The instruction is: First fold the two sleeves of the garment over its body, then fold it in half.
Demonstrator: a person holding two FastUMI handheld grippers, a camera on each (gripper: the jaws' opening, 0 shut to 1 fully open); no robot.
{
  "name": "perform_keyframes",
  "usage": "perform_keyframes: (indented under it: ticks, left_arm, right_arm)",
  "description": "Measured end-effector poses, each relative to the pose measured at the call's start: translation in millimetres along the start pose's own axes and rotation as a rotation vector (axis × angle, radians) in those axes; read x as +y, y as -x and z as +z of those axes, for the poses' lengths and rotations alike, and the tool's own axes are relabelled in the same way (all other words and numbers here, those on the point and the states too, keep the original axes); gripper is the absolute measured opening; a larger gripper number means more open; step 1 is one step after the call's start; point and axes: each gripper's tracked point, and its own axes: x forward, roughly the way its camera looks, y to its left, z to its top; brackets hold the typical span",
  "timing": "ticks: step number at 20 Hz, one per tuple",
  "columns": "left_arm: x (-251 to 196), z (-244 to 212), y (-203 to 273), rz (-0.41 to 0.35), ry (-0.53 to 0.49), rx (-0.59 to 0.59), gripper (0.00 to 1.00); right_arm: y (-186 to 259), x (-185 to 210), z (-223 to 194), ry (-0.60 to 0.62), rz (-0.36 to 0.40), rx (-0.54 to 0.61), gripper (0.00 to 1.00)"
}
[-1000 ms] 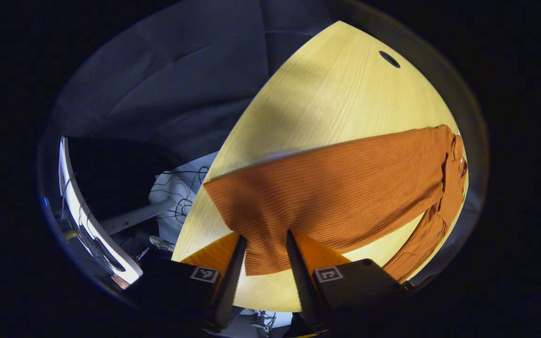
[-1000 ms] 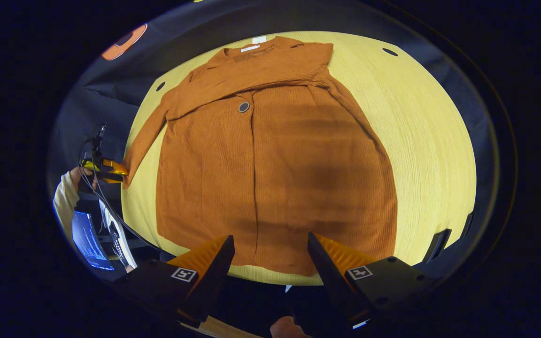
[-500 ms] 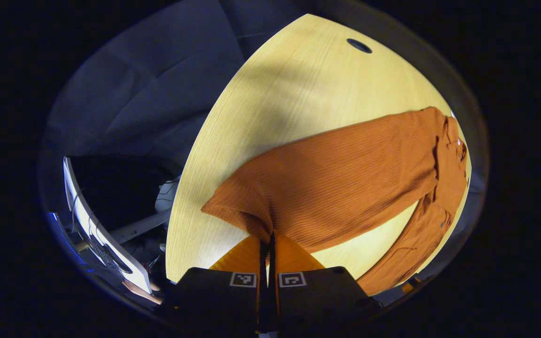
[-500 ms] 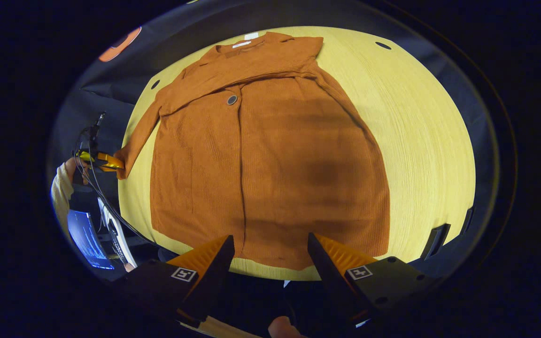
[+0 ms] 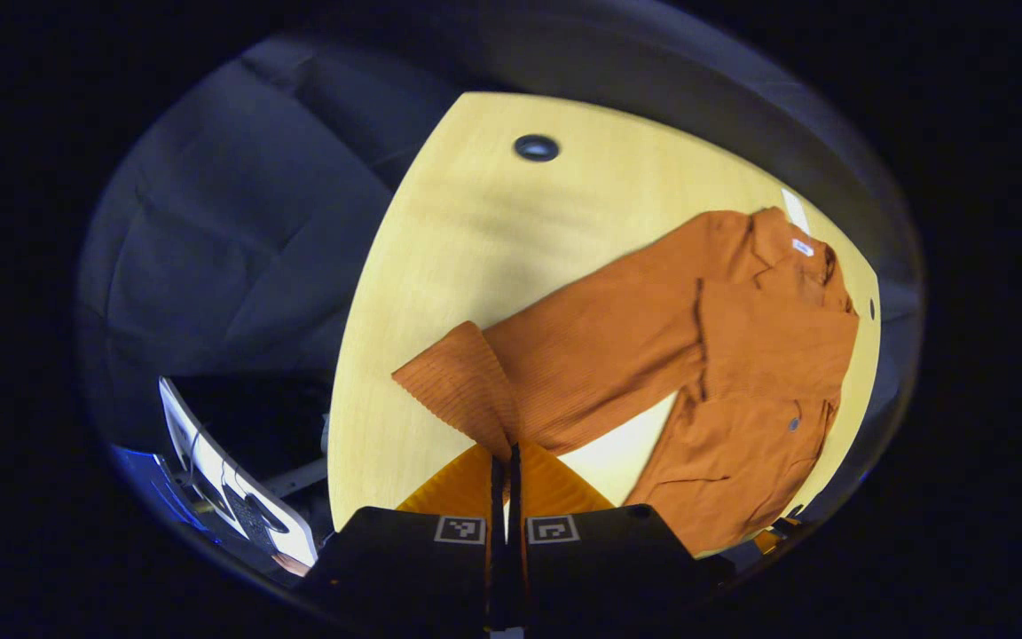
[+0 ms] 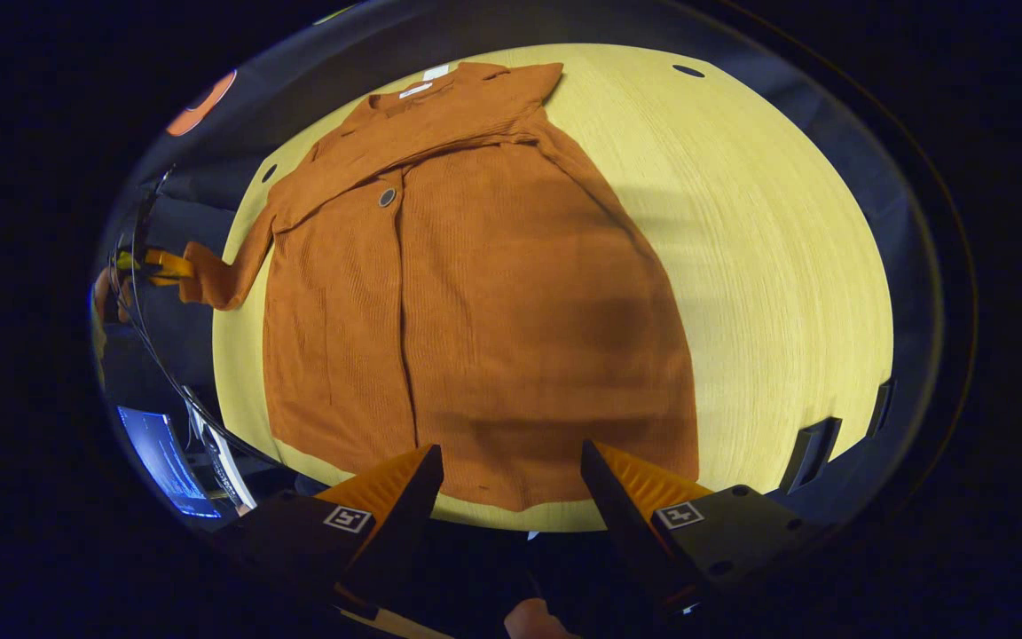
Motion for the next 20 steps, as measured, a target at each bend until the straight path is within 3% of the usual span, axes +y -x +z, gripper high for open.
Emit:
perform_keyframes:
  ticks: [6, 14, 15, 20]
  left_arm:
    - [-145, 34, 26, -0.048, -0.207, -0.045, 0.03]
    - [-310, 55, 26, -0.06, -0.374, -0.05, 0.03]
    - [-330, 55, 23, -0.058, -0.408, -0.052, 0.0]
    - [-416, 38, 4, -0.074, -0.534, -0.007, 0.03]
  right_arm:
    - [9, -20, 9, -0.023, 0.04, -0.02, 0.98]
    - [15, -68, 10, -0.11, 0.06, -0.045, 0.99]
    - [15, -73, 9, -0.122, 0.064, -0.045, 0.99]
    - [14, -98, 3, -0.157, 0.077, -0.048, 0.99]
